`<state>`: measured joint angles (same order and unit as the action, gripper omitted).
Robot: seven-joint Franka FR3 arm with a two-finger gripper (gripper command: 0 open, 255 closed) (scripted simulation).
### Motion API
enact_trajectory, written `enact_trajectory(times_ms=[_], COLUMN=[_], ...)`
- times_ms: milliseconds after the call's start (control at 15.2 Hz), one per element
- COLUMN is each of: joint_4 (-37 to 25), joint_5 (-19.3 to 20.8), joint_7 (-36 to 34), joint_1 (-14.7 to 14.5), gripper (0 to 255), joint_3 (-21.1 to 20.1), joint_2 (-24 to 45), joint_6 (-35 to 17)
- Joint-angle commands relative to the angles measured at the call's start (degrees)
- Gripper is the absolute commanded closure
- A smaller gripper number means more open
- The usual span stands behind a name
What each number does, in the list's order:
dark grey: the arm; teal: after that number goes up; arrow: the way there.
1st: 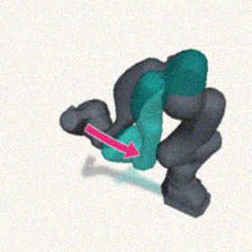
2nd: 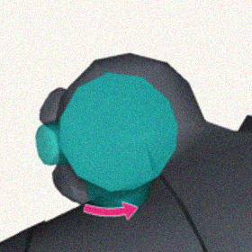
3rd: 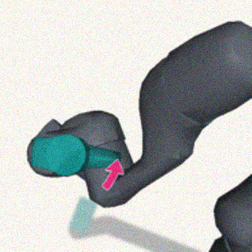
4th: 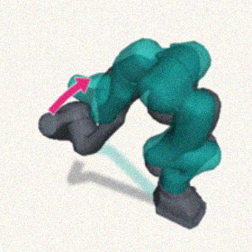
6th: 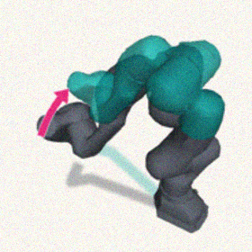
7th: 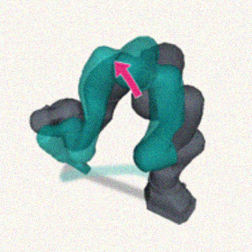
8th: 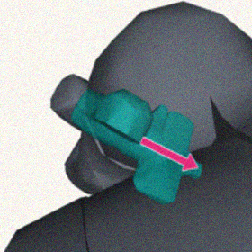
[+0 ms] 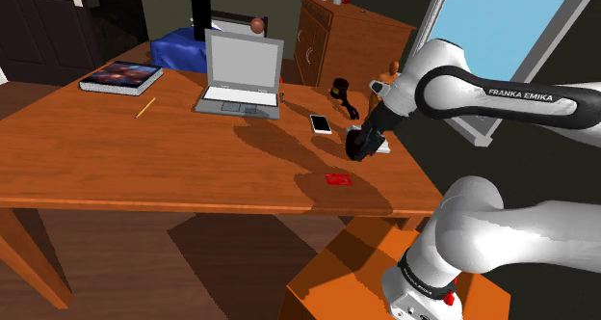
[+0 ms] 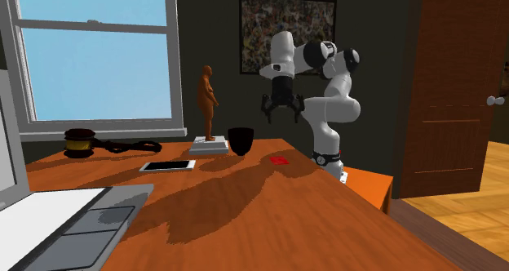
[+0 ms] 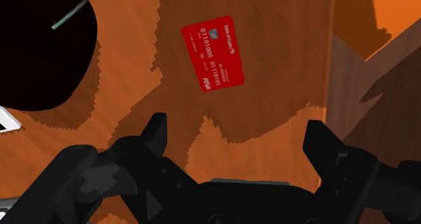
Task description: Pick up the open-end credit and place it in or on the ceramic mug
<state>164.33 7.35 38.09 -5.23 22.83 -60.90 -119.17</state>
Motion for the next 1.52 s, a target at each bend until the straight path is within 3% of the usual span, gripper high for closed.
enact_trajectory(times_ms=[0, 198, 396, 924, 1386, 1452], joint_4=[3.6, 7.2, 8.6, 9.8, 9.8, 9.8], joint_5=[0.7, 1.7, 1.6, 0.1, 0.1, 0.1], joint_7=[6.7, 17.4, 27.5, 28.7, 28.7, 28.7], joint_1=[-1.2, -4.6, -10.4, -18.1, -18.1, -18.1], gripper=[0, 0, 0, 0, 0, 255], joint_3=[5.5, 15.5, 25.7, 30.5, 30.5, 30.5], joint_2=[0.1, 3.3, 7.8, 15.3, 15.3, 15.3], joint_6=[-6.2, -15.8, -24.1, -34.7, -34.7, -34.7])
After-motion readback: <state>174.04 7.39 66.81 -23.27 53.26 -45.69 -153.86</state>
